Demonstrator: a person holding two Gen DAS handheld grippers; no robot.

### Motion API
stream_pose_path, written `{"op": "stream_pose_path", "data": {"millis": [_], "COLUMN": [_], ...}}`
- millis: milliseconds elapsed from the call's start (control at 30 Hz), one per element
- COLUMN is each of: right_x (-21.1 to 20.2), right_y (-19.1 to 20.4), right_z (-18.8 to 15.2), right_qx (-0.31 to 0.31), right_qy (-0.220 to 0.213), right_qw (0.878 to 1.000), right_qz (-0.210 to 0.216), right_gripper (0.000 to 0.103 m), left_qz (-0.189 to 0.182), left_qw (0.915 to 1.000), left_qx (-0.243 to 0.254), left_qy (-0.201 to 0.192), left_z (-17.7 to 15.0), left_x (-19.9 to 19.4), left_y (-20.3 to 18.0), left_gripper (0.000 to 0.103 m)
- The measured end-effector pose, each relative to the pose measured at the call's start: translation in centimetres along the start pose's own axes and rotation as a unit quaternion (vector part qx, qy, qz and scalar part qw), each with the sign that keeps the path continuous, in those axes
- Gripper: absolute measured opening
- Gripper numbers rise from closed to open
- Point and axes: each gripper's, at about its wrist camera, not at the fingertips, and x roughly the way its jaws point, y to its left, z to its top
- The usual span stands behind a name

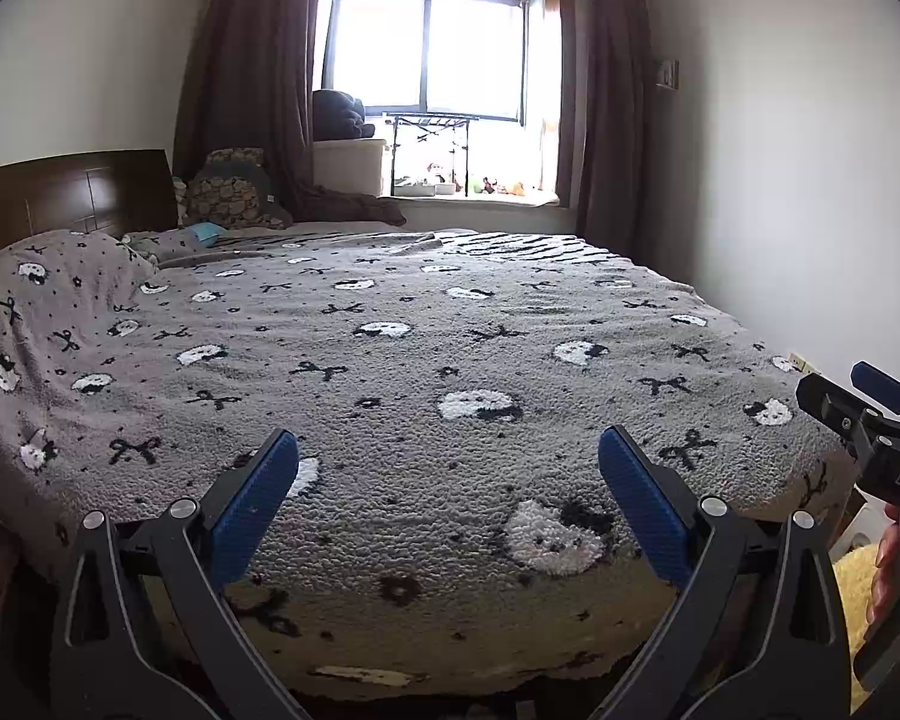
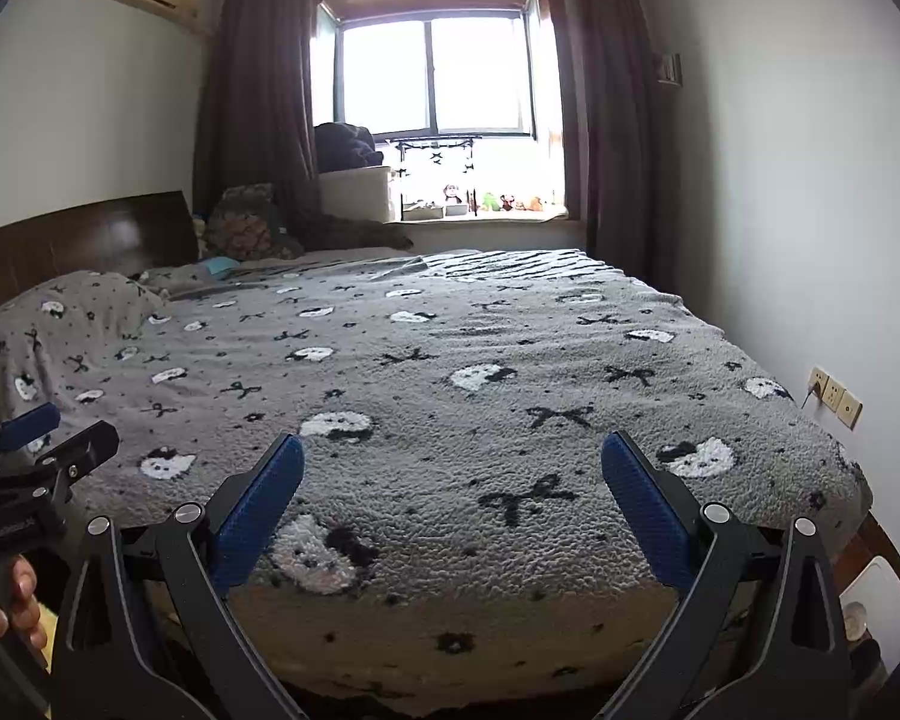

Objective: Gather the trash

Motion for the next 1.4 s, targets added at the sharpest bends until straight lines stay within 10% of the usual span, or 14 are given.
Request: {"op": "stream_pose_path", "data": {"millis": [1400], "right_x": [0.3], "right_y": [0.2], "right_z": [-0.3], "right_qx": [0.002], "right_qy": [0.008], "right_qw": [1.0], "right_qz": [-0.002], "right_gripper": [0.099], "left_qz": [0.011], "left_qw": [0.9997], "left_qx": [-0.014], "left_qy": [0.018], "left_z": [-0.5], "left_x": [0.6], "left_y": [0.3], "left_gripper": [0.095]}}
